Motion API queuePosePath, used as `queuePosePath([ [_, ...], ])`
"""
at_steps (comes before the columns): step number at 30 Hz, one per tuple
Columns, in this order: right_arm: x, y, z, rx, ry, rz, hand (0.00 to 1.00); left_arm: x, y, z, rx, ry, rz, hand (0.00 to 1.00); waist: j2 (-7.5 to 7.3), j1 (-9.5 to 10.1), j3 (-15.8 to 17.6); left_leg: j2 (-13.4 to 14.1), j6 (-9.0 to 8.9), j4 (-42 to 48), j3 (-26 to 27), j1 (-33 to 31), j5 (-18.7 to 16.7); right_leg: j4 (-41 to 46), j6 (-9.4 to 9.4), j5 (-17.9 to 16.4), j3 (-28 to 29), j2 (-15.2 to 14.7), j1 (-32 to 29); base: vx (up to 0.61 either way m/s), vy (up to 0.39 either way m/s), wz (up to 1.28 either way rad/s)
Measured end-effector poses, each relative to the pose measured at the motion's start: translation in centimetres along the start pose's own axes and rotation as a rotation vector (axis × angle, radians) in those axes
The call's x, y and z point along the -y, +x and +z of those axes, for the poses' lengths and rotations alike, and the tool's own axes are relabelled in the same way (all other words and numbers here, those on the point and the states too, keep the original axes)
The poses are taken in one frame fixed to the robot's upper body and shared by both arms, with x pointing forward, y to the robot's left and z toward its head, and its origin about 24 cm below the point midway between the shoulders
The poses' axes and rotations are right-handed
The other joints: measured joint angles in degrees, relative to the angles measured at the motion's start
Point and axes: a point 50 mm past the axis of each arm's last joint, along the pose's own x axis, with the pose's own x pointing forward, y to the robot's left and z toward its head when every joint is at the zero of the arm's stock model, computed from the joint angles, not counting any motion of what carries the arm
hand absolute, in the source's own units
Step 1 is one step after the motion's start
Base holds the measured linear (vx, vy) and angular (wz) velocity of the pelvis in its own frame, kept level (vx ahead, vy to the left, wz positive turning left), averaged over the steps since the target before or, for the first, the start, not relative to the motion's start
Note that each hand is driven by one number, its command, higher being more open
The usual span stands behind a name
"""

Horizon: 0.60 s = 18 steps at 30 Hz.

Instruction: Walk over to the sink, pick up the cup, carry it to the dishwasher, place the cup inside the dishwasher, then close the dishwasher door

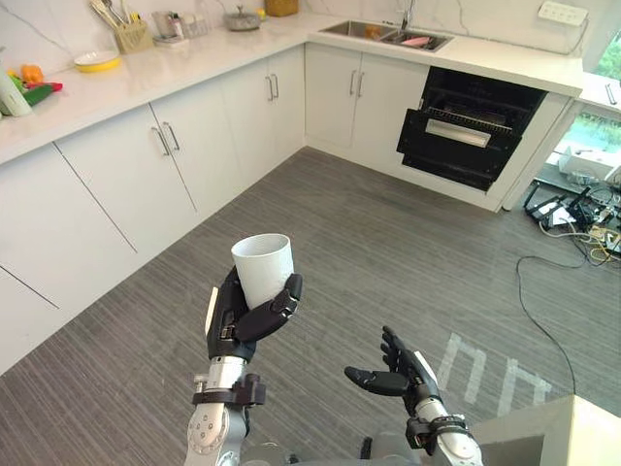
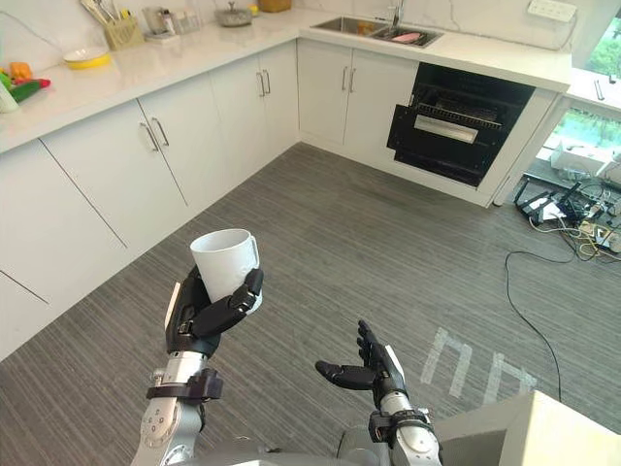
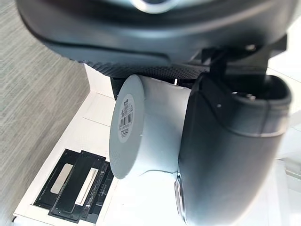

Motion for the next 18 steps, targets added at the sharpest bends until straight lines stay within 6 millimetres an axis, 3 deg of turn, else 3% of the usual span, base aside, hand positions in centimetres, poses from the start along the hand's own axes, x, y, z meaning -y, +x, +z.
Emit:
queuePosePath([
  [2,0.3,-0.6,-0.3,-0.006,0.007,-0.004,1.00,-0.1,-0.1,-0.2,-0.013,0.005,-0.008,0.00,-0.09,-0.47,-0.07,0.18,-1.30,0.70,-1.35,1.49,-1.74,-3.30,-0.39,3.42,1.44,0.34,-1.61,0.19,-0.117,0.43],
  [3,0.4,-0.9,-0.4,-0.004,0.009,-0.007,1.00,-0.1,-0.2,-0.4,-0.020,0.004,-0.016,0.00,-0.32,-0.53,-0.32,0.34,-1.93,2.52,-2.12,1.97,-3.48,-3.73,-1.96,4.70,2.31,0.28,-2.22,0.38,-0.243,0.46],
  [4,0.6,-1.3,-0.4,-0.005,0.010,-0.007,1.00,0.0,-0.4,-0.5,-0.028,0.003,-0.027,0.00,-0.31,-0.71,-0.86,1.10,-2.76,6.36,-3.59,2.32,-6.89,-1.95,-4.75,6.07,1.82,-0.17,-2.05,0.38,-0.248,0.46],
  [7,1.0,-1.7,-0.9,-0.037,0.009,-0.003,1.00,-0.1,-1.3,-1.5,-0.074,-0.013,-0.001,0.00,0.36,-0.61,-4.09,4.01,-3.39,8.08,-4.55,4.37,-10.70,1.34,-5.19,4.91,-0.24,1.21,-0.91,0.54,-0.261,0.34],
  [8,1.2,-1.7,-0.6,-0.025,0.002,-0.009,1.00,0.3,-1.6,-1.9,-0.089,-0.031,0.002,0.00,3.03,-1.20,-4.94,8.00,0.06,21.28,-4.09,0.63,-10.09,1.42,-5.98,1.76,-2.93,3.56,0.82,0.59,-0.177,0.34],
  [9,1.5,-1.7,-0.4,-0.026,-0.012,-0.017,1.00,0.6,-1.7,-2.1,-0.096,-0.042,-0.001,0.00,3.74,-1.07,-5.10,10.02,1.89,26.72,-2.93,-1.04,-7.73,1.48,-6.35,0.68,-3.39,4.45,1.66,0.60,-0.171,0.35],
  [10,1.7,-1.7,-0.3,-0.025,-0.023,-0.014,1.00,0.9,-2.0,-2.5,-0.112,-0.053,-0.001,0.00,4.38,-0.81,-5.00,14.48,3.29,34.22,-0.03,-3.27,-1.47,0.55,-7.37,-0.83,-4.32,6.00,4.62,0.58,-0.147,0.14],
  [11,1.5,-1.7,-0.4,-0.028,-0.018,-0.013,1.00,1.0,-2.2,-2.9,-0.130,-0.057,-0.003,0.00,4.19,-0.55,-4.84,16.84,2.24,39.66,0.65,-5.14,-1.12,-1.72,-8.14,-1.88,-4.77,7.15,8.39,0.57,-0.128,0.09],
  [13,1.7,-1.5,0.0,-0.013,-0.025,-0.018,1.00,0.9,-2.3,-3.0,-0.137,-0.055,-0.007,0.00,4.02,-0.52,-4.80,16.17,0.43,39.14,1.86,-8.30,-4.08,-6.56,-8.22,-2.24,-4.79,7.61,13.46,0.59,-0.075,0.02],
  [14,2.0,-1.2,0.4,0.003,-0.029,-0.031,1.00,0.9,-1.9,-2.8,-0.127,-0.051,-0.017,0.00,3.68,-0.46,-4.80,13.36,-1.43,33.01,3.11,-12.10,-5.80,-11.06,-7.13,-1.49,-4.60,7.20,17.07,0.52,-0.028,-0.02],
  [17,2.3,-1.0,0.8,0.014,-0.026,-0.046,1.00,1.1,-1.5,-2.6,-0.111,-0.053,-0.028,0.00,3.41,1.08,-4.60,8.73,-3.44,20.73,2.82,-16.47,-5.10,-15.04,-6.38,-1.06,-3.03,6.23,21.35,0.48,0.040,-0.24],
  [18,2.6,-1.0,0.7,0.008,-0.024,-0.057,1.00,1.0,-1.5,-2.5,-0.107,-0.051,-0.029,0.00,3.46,2.07,-4.55,6.81,-4.10,15.78,1.67,-18.42,-3.19,-15.79,-5.85,-1.39,-1.46,6.08,23.59,0.53,0.121,-0.70],
])
